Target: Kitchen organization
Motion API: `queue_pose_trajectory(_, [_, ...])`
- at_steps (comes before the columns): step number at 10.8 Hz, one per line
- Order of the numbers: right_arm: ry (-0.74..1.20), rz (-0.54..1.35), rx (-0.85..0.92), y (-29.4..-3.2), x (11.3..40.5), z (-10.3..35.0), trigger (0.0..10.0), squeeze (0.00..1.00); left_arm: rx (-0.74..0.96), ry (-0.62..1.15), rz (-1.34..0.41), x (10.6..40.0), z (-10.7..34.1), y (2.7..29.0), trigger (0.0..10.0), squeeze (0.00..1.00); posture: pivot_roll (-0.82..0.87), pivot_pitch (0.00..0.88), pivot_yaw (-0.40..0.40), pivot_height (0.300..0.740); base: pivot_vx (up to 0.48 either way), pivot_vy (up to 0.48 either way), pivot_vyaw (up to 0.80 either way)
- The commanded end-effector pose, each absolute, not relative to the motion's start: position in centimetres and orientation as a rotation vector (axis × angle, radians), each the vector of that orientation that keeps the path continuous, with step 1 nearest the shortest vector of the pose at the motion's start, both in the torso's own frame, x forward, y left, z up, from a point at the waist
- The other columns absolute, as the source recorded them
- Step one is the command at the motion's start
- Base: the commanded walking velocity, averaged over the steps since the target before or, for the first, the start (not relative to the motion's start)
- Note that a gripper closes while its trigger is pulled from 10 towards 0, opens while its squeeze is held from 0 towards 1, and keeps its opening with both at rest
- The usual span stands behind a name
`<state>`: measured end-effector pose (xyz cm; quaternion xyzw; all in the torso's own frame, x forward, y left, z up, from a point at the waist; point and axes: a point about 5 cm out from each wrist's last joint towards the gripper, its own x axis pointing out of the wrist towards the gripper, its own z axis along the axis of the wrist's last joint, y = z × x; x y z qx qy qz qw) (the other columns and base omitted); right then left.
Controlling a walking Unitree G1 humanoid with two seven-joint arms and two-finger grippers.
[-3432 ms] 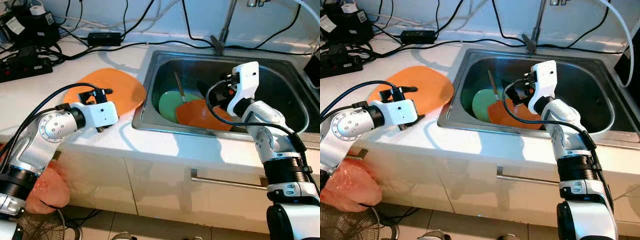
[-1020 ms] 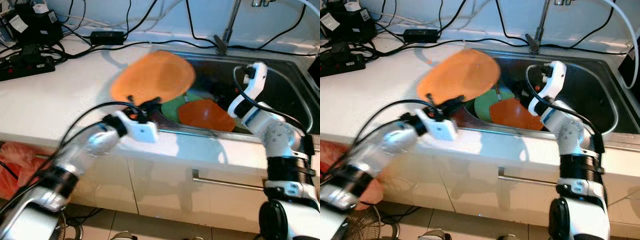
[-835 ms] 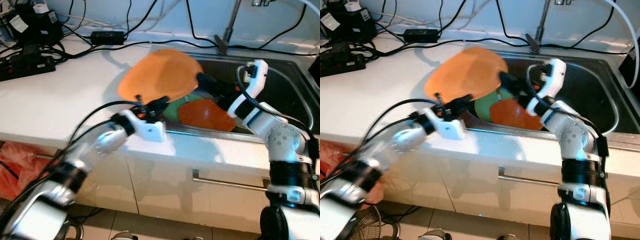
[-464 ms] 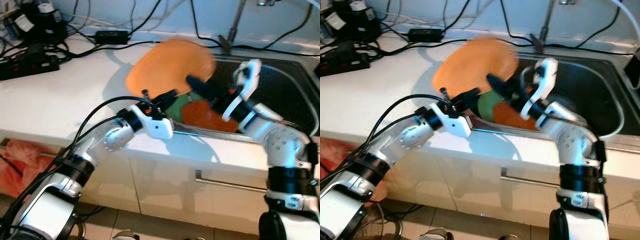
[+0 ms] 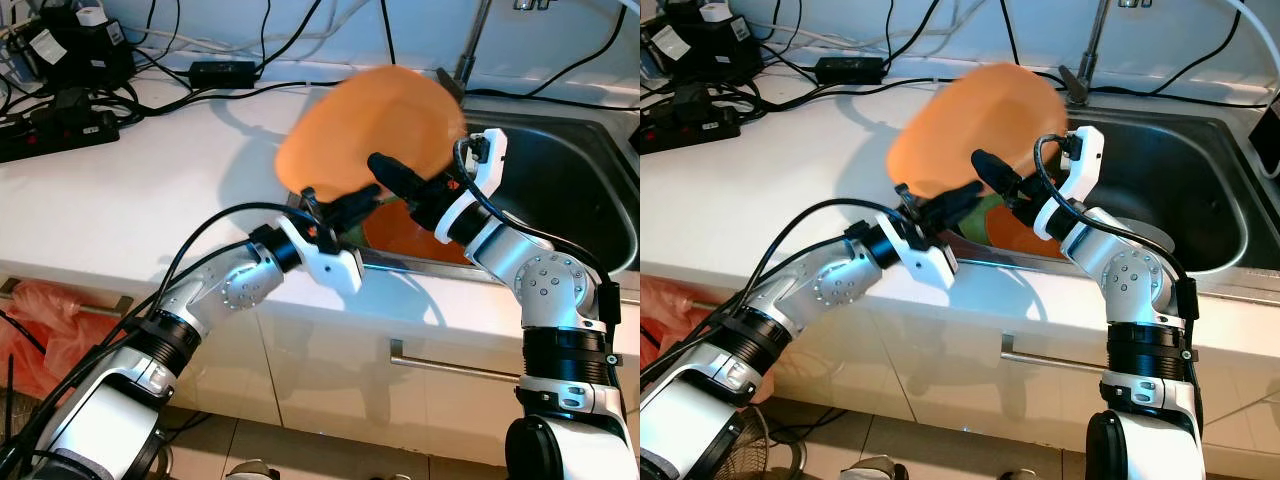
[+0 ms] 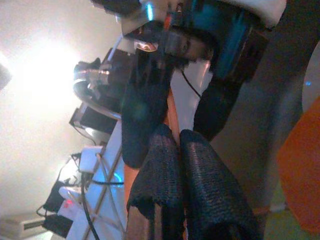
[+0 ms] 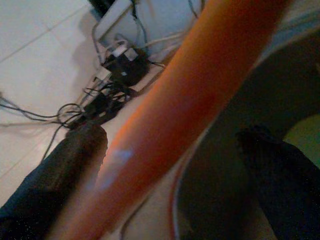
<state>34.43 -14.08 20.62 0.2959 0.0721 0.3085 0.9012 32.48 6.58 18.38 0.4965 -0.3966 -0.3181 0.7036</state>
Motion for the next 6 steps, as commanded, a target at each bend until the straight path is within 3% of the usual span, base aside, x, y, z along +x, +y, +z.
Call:
queue_pose_trajectory(1, [0.143, 0.608, 0.614, -14.4, 34.8, 20.9, 0.0, 0.00, 1.076, -0.992, -0.690, 32.0, 19.9, 5.9, 0.0, 0.00, 0.13, 0.041, 0.028, 0.740, 0.000, 0.000, 0.00])
queue_pose_trajectory(6, [0.108, 0.485, 0.591, -15.4, 35.6, 20.9, 0.0, 0.00, 1.081, -0.999, -0.699, 31.9, 19.6, 6.2, 0.0, 0.00, 0.13, 0.041, 0.044, 0.740, 0.000, 0.000, 0.00])
